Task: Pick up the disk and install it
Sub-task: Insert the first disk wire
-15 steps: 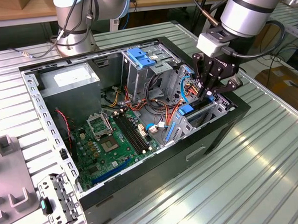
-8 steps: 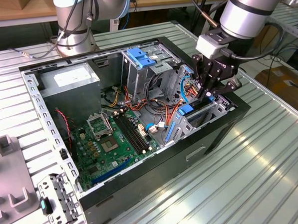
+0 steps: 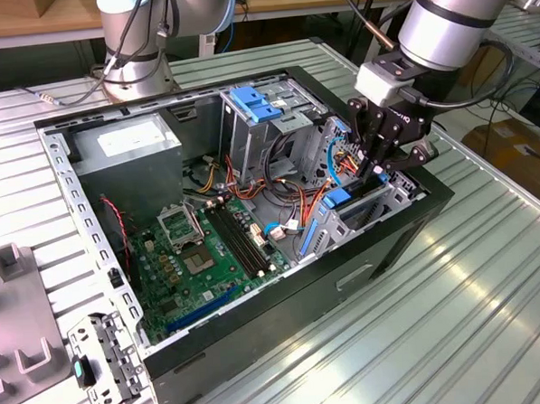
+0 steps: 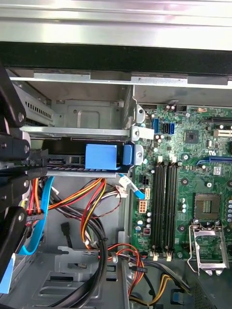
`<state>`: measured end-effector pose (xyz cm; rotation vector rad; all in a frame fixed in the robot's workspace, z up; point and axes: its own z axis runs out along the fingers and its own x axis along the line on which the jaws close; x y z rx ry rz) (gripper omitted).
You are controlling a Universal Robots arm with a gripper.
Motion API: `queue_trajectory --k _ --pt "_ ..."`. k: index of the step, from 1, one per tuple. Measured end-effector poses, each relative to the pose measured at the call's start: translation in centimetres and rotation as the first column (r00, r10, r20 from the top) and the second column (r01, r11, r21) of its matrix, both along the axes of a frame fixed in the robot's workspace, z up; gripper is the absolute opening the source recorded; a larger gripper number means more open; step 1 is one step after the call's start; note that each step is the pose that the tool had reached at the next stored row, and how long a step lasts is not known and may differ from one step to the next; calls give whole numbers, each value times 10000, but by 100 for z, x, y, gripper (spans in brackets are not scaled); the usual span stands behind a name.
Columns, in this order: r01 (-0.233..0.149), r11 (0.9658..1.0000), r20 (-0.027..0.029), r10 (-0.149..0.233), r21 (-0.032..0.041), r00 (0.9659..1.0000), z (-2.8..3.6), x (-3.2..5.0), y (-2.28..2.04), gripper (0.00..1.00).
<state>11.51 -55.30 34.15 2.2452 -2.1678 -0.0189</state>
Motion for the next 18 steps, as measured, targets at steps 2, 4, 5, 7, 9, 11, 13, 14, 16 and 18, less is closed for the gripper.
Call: queue_trajectory --k 2,4,5,7,9,11,13,14,16,18 --pt "0 10000 0 0 -4 10000 19 0 0 24" --pt "0 10000 0 0 -3 10000 70 0 0 24" --pt "1 10000 0 -1 -3 10000 92 0 0 24" --pt "0 10000 0 0 1 10000 107 0 0 24" --pt "0 10000 0 0 0 10000 109 0 0 22" --pt "0 10000 0 0 -1 10000 111 0 0 11" --pt "0 10000 0 0 -2 10000 113 0 0 11" --pt "0 10000 0 0 -2 10000 114 0 0 11" --pt "0 10000 0 0 -2 10000 115 0 0 11" --pt "0 10000 0 0 -2 10000 119 0 0 11"
